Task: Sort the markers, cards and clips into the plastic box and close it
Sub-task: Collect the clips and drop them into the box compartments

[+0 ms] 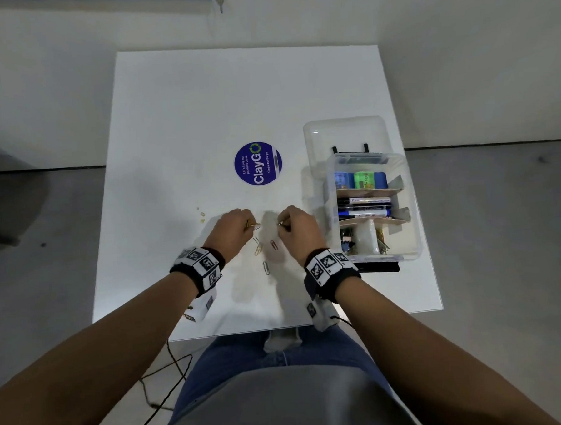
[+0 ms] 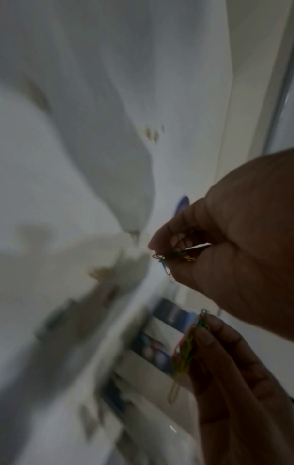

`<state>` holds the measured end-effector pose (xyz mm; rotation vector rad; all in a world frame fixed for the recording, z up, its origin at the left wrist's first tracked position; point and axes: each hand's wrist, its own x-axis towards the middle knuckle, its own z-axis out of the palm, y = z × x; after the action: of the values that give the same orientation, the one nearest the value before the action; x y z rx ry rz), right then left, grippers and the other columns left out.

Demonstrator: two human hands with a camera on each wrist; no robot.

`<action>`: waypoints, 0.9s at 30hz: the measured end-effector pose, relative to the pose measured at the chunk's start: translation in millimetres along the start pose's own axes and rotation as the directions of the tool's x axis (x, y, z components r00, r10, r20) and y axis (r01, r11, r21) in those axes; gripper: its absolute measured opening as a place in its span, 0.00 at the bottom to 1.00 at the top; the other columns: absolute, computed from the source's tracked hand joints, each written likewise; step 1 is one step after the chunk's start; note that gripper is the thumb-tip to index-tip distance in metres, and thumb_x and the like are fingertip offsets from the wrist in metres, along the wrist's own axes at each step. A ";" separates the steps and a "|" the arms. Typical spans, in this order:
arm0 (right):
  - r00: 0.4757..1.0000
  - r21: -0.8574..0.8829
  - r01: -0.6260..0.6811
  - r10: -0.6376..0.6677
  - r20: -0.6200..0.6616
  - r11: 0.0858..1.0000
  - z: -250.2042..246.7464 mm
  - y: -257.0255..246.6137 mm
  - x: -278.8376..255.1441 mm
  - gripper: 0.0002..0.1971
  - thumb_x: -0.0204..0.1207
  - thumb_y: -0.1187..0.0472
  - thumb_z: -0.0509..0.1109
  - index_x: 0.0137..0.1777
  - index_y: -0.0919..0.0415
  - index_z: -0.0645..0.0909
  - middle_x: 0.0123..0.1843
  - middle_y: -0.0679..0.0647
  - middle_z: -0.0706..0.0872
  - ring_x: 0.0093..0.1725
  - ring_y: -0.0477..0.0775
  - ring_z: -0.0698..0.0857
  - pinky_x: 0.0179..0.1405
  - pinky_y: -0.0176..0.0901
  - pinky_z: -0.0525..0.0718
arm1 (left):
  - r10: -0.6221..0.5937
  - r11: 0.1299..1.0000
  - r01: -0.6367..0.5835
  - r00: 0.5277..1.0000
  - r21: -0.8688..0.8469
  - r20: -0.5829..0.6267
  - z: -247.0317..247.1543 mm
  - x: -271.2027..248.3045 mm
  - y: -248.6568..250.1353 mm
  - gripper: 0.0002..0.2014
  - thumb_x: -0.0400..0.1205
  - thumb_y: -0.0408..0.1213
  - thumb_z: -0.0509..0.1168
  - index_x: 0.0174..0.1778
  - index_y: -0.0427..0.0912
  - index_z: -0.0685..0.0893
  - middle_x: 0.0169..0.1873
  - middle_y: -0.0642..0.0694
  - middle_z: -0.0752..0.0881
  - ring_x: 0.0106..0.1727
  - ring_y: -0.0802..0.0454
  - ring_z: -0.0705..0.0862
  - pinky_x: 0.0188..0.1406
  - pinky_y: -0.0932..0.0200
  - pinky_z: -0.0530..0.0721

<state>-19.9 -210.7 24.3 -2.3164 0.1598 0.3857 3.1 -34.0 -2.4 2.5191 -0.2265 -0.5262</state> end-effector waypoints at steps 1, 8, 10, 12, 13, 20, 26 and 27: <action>0.998 0.057 0.023 -0.020 -0.054 0.998 -13.4 0.0 -3.4 0.05 0.75 0.68 0.68 0.50 0.63 0.81 0.46 0.57 0.87 0.44 0.55 0.85 0.43 0.42 0.83 | 0.032 0.998 -0.034 0.999 -0.058 -0.034 -3.1 -0.5 15.5 0.05 0.81 0.38 0.67 0.47 0.39 0.84 0.41 0.43 0.85 0.43 0.45 0.83 0.43 0.52 0.80; 0.929 0.212 0.002 0.076 -0.362 0.977 -128.9 31.5 -36.7 0.07 0.77 0.65 0.71 0.53 0.60 0.81 0.44 0.50 0.87 0.43 0.48 0.85 0.45 0.37 0.84 | 0.217 0.935 -0.238 0.970 -0.263 -0.106 8.8 4.6 158.7 0.04 0.81 0.37 0.68 0.49 0.43 0.85 0.43 0.49 0.86 0.41 0.54 0.82 0.41 0.65 0.77; 0.904 0.229 -0.041 0.133 -0.407 0.973 -150.0 53.1 -45.8 0.06 0.76 0.65 0.71 0.52 0.58 0.82 0.43 0.50 0.88 0.42 0.49 0.86 0.45 0.40 0.85 | 0.254 0.922 -0.272 0.962 -0.275 -0.099 20.7 7.5 191.4 0.04 0.80 0.34 0.68 0.50 0.42 0.85 0.41 0.51 0.84 0.38 0.56 0.79 0.37 0.68 0.74; 0.890 0.204 -0.090 0.171 -0.422 0.975 -160.9 75.8 -52.3 0.05 0.75 0.66 0.71 0.50 0.58 0.81 0.42 0.51 0.88 0.41 0.50 0.86 0.42 0.39 0.85 | 0.281 0.923 -0.292 0.956 -0.249 -0.079 33.5 10.7 217.8 0.05 0.80 0.31 0.67 0.50 0.41 0.85 0.39 0.52 0.82 0.37 0.55 0.79 0.38 0.64 0.78; 0.891 0.170 -0.123 0.184 -0.415 0.978 -163.1 86.3 -54.2 0.06 0.75 0.67 0.71 0.49 0.59 0.81 0.42 0.52 0.88 0.41 0.51 0.86 0.42 0.38 0.84 | 0.279 0.932 -0.283 0.959 -0.224 -0.053 40.3 12.6 228.5 0.05 0.79 0.31 0.67 0.49 0.39 0.85 0.40 0.50 0.83 0.37 0.52 0.81 0.40 0.58 0.81; 0.948 -0.072 -0.189 0.163 -0.273 0.979 -158.6 121.2 -52.2 0.11 0.76 0.70 0.63 0.56 0.63 0.83 0.52 0.61 0.88 0.53 0.63 0.85 0.49 0.43 0.78 | 0.242 0.966 -0.228 0.963 -0.121 0.115 66.4 21.8 253.2 0.08 0.82 0.32 0.62 0.50 0.38 0.87 0.43 0.41 0.90 0.44 0.45 0.87 0.48 0.47 0.86; 0.965 -0.042 -0.074 0.061 -0.255 0.996 -156.1 102.5 -48.0 0.12 0.77 0.70 0.65 0.57 0.62 0.82 0.54 0.60 0.88 0.52 0.60 0.86 0.54 0.50 0.85 | 0.173 0.970 -0.184 0.982 -0.162 -0.078 42.5 23.4 220.5 0.08 0.83 0.33 0.59 0.49 0.44 0.84 0.44 0.46 0.89 0.41 0.49 0.86 0.43 0.53 0.86; 0.968 -0.042 -0.034 0.023 -0.248 0.999 -152.3 94.9 -45.8 0.11 0.76 0.70 0.65 0.56 0.61 0.82 0.53 0.59 0.88 0.51 0.59 0.86 0.53 0.48 0.85 | 0.136 0.975 -0.155 0.983 -0.159 -0.121 37.7 25.2 208.3 0.07 0.83 0.34 0.60 0.49 0.44 0.83 0.45 0.46 0.89 0.42 0.48 0.87 0.43 0.52 0.85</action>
<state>-50.5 -386.2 75.1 -2.4043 0.3103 0.1128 -0.1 -232.7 74.9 2.3372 -0.3099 -0.3330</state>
